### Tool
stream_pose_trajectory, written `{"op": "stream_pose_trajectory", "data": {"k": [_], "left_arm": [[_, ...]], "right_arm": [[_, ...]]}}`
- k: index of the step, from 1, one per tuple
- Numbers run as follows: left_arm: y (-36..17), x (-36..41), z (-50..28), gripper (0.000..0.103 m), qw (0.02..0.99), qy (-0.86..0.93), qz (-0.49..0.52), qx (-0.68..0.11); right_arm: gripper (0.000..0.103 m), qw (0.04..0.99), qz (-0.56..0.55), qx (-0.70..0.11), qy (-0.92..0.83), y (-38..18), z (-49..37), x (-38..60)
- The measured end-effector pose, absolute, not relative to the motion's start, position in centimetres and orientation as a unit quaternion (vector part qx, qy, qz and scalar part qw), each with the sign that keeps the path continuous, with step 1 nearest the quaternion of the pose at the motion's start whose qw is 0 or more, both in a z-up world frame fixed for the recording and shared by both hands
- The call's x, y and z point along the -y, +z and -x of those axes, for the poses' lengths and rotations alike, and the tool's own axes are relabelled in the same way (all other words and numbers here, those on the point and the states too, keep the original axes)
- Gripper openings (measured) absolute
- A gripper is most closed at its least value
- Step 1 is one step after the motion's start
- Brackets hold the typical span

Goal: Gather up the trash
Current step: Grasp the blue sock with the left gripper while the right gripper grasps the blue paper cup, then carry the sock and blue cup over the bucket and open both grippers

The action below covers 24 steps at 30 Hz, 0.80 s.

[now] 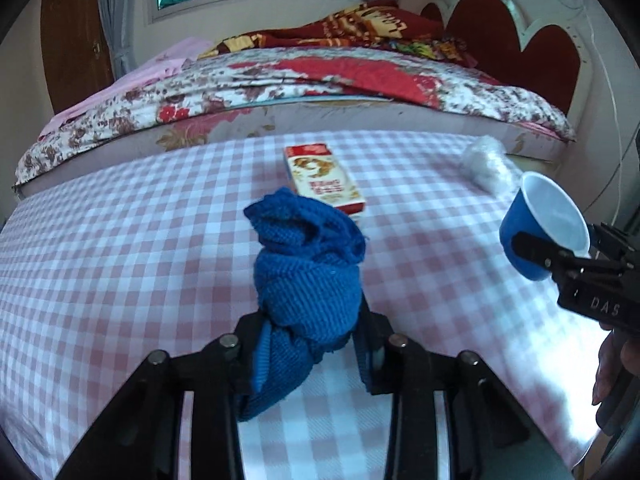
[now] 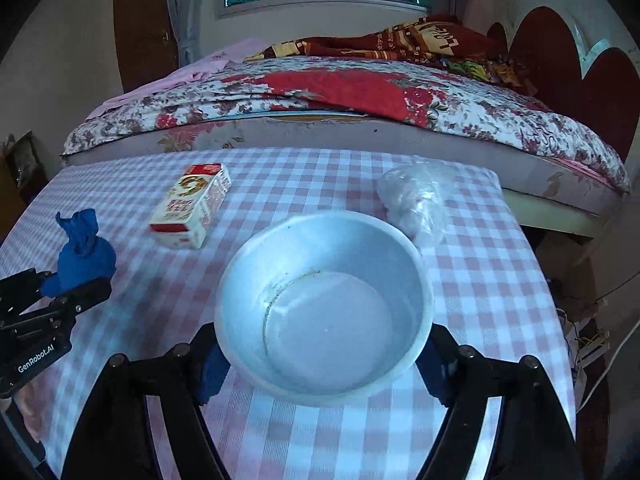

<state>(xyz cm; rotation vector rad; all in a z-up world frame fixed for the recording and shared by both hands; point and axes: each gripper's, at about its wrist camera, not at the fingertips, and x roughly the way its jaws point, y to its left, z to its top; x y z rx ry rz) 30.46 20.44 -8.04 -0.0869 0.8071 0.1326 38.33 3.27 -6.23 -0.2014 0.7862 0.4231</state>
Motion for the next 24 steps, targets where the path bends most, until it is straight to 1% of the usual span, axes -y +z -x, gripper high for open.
{"op": "stream_pose_trajectory", "data": {"k": [10, 24], "left_arm": [[-5.9, -16.5, -25.6, 0.035, 0.927, 0.034, 0.027, -0.372], [-1.5, -9.4, -18.4, 0.035, 0.941, -0.028, 0.015, -0.338]], "right_arm": [[0.079, 0.908, 0.090, -0.357, 0.198, -3.2, -32.4, 0.6], [0.079, 0.929, 0.072, -0.323, 0.165, 2.0, -22.3, 9.1]]}}
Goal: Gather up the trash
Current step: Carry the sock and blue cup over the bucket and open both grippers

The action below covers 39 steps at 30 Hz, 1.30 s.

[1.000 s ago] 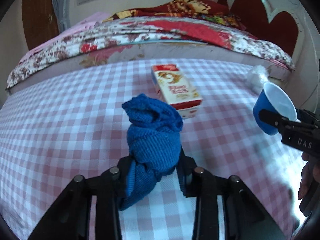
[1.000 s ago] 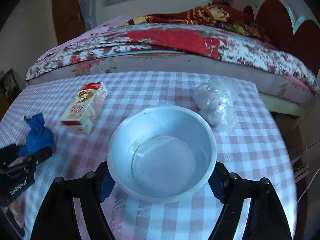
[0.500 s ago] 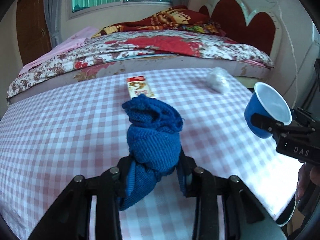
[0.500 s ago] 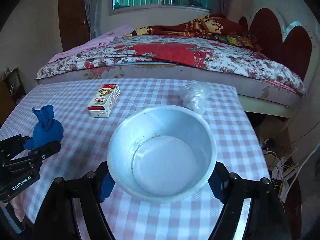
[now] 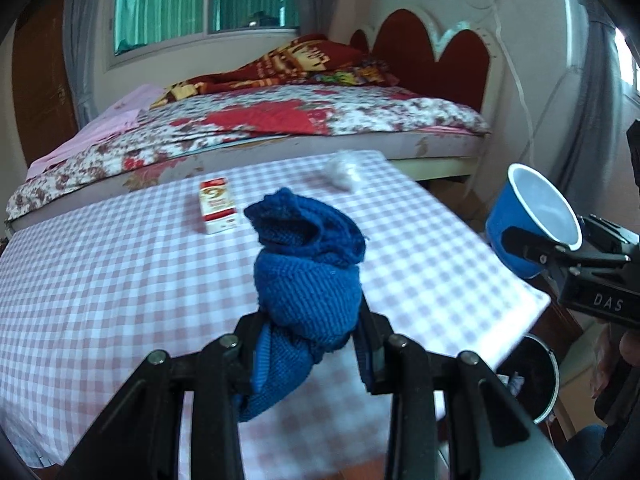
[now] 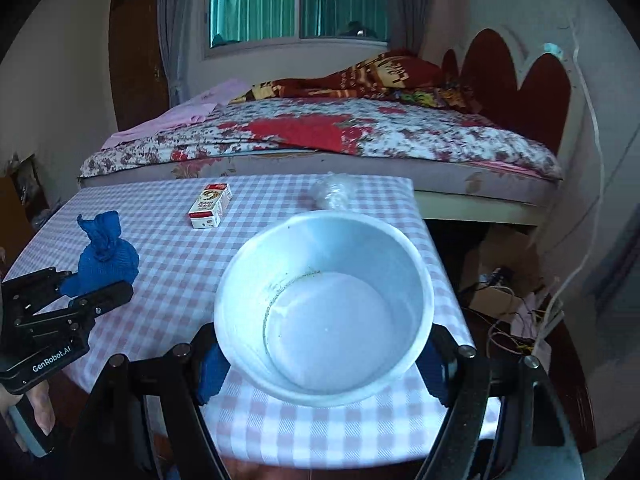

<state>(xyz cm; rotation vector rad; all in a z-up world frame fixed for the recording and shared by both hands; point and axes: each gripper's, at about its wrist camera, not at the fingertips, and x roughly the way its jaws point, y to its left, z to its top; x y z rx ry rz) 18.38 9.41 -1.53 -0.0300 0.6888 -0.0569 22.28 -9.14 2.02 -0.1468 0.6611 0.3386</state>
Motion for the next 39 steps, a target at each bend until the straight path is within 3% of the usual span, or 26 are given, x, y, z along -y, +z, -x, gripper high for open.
{"op": "stream_pose_trajectory", "data": {"k": [10, 39], "left_arm": [[-1.0, -2.6, -17.7, 0.035, 0.943, -0.100, -0.012, -0.319], [-7.7, 18.8, -14.3, 0.035, 0.867, -0.304, -0.074, -0.387]], "right_arm": [[0.079, 0.943, 0.032, -0.312, 0.114, 2.4, -18.9, 16.6], [0.079, 0.927, -0.033, -0.371, -0.032, -3.0, -8.8, 37.6]]}}
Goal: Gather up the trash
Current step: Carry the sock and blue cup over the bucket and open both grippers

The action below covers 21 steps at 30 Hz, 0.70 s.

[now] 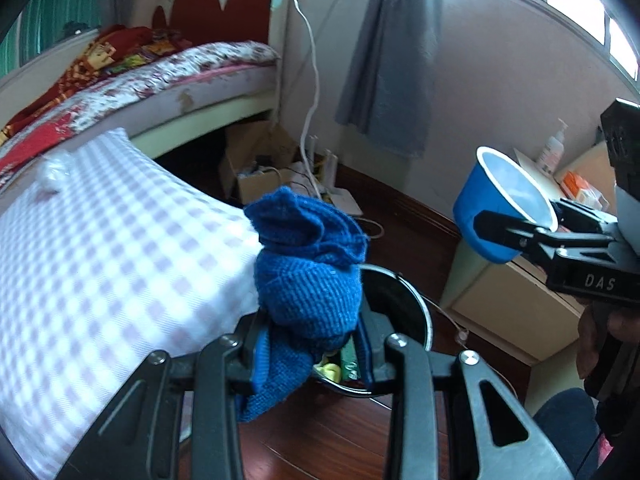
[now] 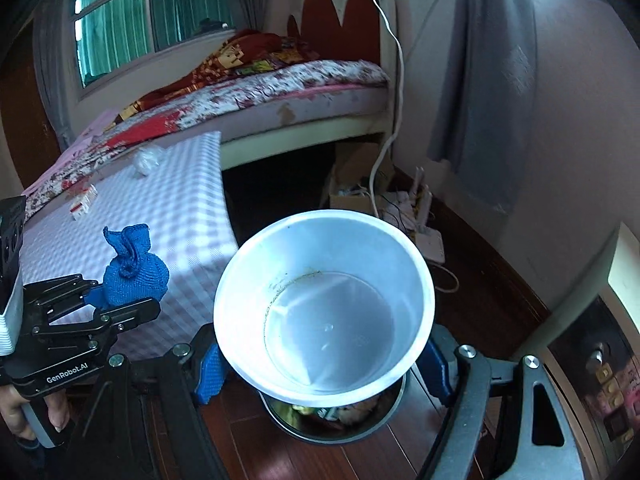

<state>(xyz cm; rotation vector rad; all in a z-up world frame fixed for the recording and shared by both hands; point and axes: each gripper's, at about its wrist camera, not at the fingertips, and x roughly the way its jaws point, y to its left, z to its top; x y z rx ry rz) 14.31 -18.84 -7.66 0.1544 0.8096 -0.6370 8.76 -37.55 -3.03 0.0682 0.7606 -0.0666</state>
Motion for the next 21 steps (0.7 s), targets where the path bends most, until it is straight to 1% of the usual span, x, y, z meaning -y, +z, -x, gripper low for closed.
{"op": "stream_pose_trajectory", "data": {"k": [7, 21], "left_arm": [[-10.4, 20.7, -14.1, 0.036, 0.842, -0.332, -0.080, -0.418], [-16.4, 24.5, -15.9, 0.036, 0.801, -0.356, -0.115, -0.467]], "right_arm": [[0.079, 0.919, -0.032, -0.392, -0.026, -5.5, -8.7, 39.6], [0.079, 0.884, -0.001, -0.468, 0.009, -13.8, -10.3, 40.5]]}}
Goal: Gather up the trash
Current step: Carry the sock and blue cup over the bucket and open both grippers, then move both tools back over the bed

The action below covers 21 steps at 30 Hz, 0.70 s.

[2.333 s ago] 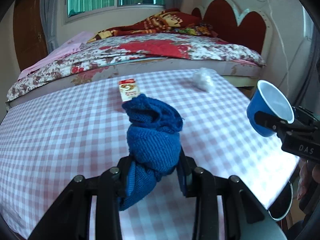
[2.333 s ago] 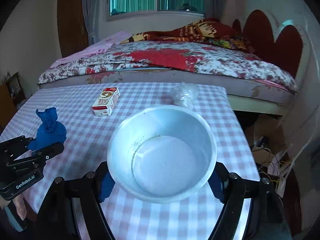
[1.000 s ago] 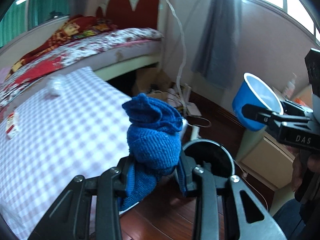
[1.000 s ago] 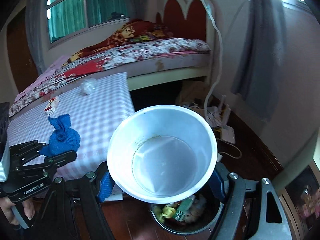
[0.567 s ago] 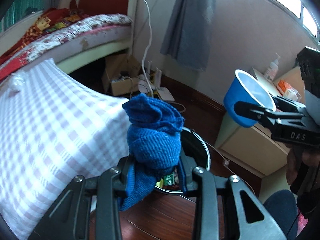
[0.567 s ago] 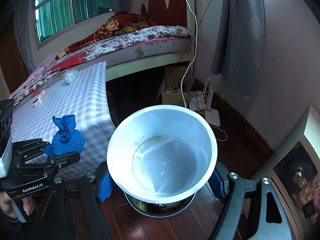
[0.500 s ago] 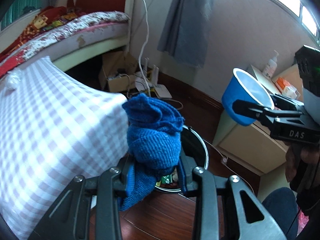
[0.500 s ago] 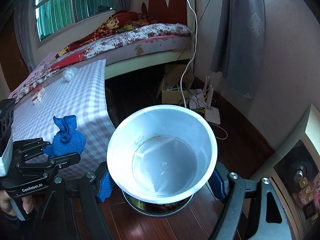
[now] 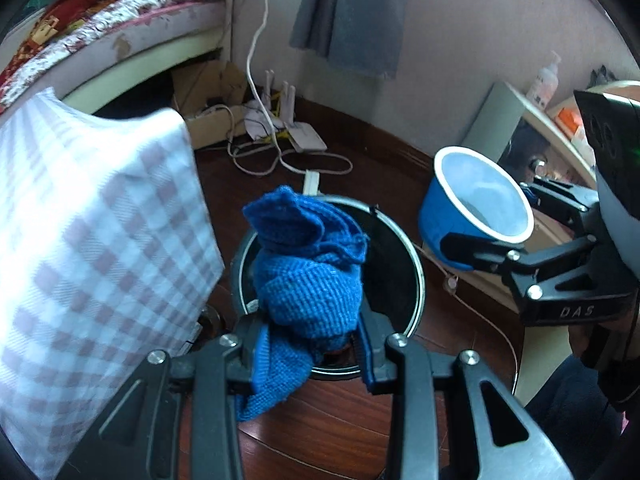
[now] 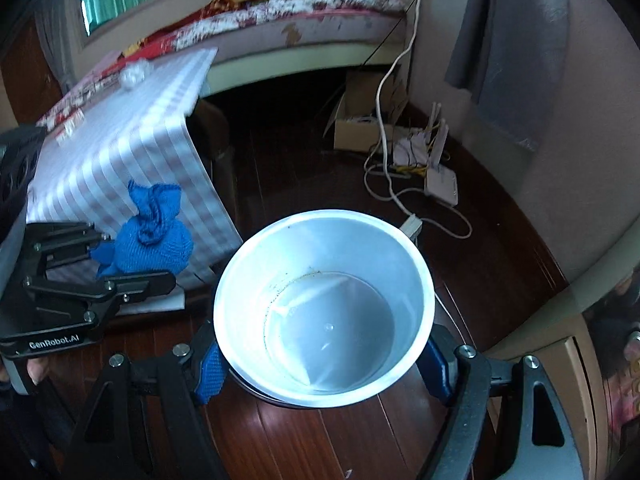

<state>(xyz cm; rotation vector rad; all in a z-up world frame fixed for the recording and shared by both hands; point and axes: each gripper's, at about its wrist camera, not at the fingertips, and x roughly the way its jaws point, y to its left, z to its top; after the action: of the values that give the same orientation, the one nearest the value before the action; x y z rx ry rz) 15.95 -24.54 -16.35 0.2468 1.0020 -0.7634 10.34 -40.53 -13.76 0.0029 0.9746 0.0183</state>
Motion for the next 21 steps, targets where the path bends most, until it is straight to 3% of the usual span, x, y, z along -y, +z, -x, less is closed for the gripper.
{"op": "stream_pose_trajectory", "data": {"k": [6, 8, 9, 10, 12, 21], "left_arm": [[-18.8, 26.0, -17.2, 0.038, 0.775, -0.382, -0.115, -0.490], [-19.9, 26.3, -17.8, 0.043, 0.760, -0.397, -0.098, -0.506], [-20.5, 26.3, -18.0, 0.053, 0.753, -0.401, -0.087, -0.514], [-20.9, 26.2, -18.1, 0.077, 0.752, -0.398, -0.084, -0.519], [-21.5, 25.5, -18.2, 0.093, 0.758, -0.385, -0.067, -0.523], [-21.9, 21.2, -16.3, 0.093, 0.829, -0.256, -0.088, -0.490]], "right_arm": [[0.079, 0.866, 0.031, -0.499, 0.035, -17.0, -11.9, 40.4], [0.080, 0.862, 0.041, -0.502, 0.049, -18.1, -12.3, 40.3], [0.083, 0.862, 0.048, -0.502, 0.054, -18.6, -12.5, 40.2], [0.098, 0.859, 0.061, -0.507, 0.045, -19.4, -12.6, 40.2], [0.102, 0.848, 0.077, -0.524, 0.006, -21.2, -12.9, 40.9], [0.102, 0.839, 0.011, -0.542, -0.040, -22.0, -11.3, 43.4]]}}
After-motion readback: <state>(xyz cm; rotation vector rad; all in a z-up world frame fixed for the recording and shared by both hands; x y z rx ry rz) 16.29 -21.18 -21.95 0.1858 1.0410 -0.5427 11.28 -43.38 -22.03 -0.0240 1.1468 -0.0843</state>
